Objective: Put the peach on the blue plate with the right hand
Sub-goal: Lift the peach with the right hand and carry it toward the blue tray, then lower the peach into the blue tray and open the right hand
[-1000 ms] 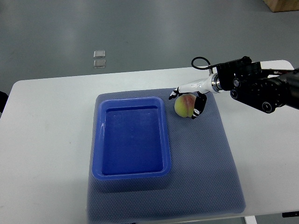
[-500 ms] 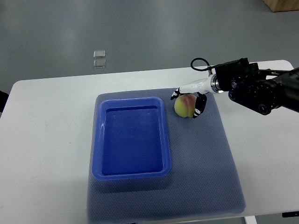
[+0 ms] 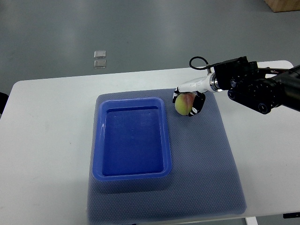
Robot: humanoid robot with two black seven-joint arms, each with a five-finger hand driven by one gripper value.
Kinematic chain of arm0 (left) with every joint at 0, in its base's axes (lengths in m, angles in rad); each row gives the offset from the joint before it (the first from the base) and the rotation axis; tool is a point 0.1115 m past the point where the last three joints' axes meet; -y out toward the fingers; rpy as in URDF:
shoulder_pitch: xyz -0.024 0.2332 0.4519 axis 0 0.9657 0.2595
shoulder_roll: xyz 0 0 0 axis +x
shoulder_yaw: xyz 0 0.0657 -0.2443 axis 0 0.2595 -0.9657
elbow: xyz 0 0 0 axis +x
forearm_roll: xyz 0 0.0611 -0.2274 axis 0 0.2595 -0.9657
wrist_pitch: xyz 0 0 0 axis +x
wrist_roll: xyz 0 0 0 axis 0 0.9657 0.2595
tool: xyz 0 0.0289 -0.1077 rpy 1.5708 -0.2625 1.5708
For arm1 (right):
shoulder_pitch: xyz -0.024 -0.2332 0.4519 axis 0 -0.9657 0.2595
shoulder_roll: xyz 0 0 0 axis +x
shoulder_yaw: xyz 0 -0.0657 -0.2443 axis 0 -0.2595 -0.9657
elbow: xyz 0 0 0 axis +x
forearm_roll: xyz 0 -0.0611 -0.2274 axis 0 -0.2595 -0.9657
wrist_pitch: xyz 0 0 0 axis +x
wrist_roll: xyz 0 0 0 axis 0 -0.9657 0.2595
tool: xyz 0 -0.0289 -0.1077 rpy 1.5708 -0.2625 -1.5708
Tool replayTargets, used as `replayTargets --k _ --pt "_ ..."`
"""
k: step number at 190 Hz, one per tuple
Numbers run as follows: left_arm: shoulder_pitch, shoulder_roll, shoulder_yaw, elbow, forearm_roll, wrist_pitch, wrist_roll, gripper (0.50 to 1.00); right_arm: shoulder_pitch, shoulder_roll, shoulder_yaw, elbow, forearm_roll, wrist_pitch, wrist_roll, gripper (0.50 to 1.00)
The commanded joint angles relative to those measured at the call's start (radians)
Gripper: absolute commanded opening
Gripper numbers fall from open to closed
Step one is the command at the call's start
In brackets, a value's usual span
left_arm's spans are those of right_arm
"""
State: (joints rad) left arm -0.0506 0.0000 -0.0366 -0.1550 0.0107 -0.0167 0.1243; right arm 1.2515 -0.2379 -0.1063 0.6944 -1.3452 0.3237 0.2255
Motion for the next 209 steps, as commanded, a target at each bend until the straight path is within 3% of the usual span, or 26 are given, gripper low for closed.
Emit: replayTargets --k 1,38,86,142,165,166,178,201,202,209 --pt "0.000 0.000 -0.002 0.000 0.000 0.000 0.000 1.000 0.062 -0.003 0.005 0.028 0.014 0.001 0.000 0.621" --pt "0.000 0.000 0.000 0.002 0.000 0.000 0.000 1.000 0.138 0.029 0.008 0.086 0.015 -0.002 0.000 0.631" --pt "0.003 0.000 0.001 0.005 0.000 0.001 0.000 1.000 0.172 0.227 0.008 0.096 0.015 -0.006 0.008 0.656" --pt "0.003 0.000 0.001 0.028 0.000 0.000 0.000 1.000 0.132 0.238 0.004 0.094 0.014 0.005 0.009 0.682" --pt "0.003 0.000 0.001 0.026 0.000 0.001 0.000 1.000 0.103 0.238 -0.001 0.083 0.012 0.006 0.008 0.707" --pt "0.003 0.000 0.000 0.026 0.000 0.000 0.000 1.000 0.089 0.238 -0.003 0.079 0.011 0.003 0.006 0.743" --pt "0.000 0.000 0.000 0.026 0.000 0.000 0.000 1.000 0.072 0.238 -0.004 0.066 0.011 0.003 0.005 0.782" --pt "0.000 0.000 -0.002 0.026 0.000 0.000 0.000 1.000 0.052 0.238 -0.006 0.051 0.008 -0.002 0.003 0.797" --pt "0.000 0.000 -0.002 0.025 0.000 0.000 0.000 1.000 0.039 0.238 -0.007 0.039 0.008 -0.003 0.003 0.819" --pt "0.000 0.000 -0.002 0.023 0.000 0.000 0.000 1.000 0.036 0.238 -0.007 0.037 0.008 -0.003 0.003 0.825"
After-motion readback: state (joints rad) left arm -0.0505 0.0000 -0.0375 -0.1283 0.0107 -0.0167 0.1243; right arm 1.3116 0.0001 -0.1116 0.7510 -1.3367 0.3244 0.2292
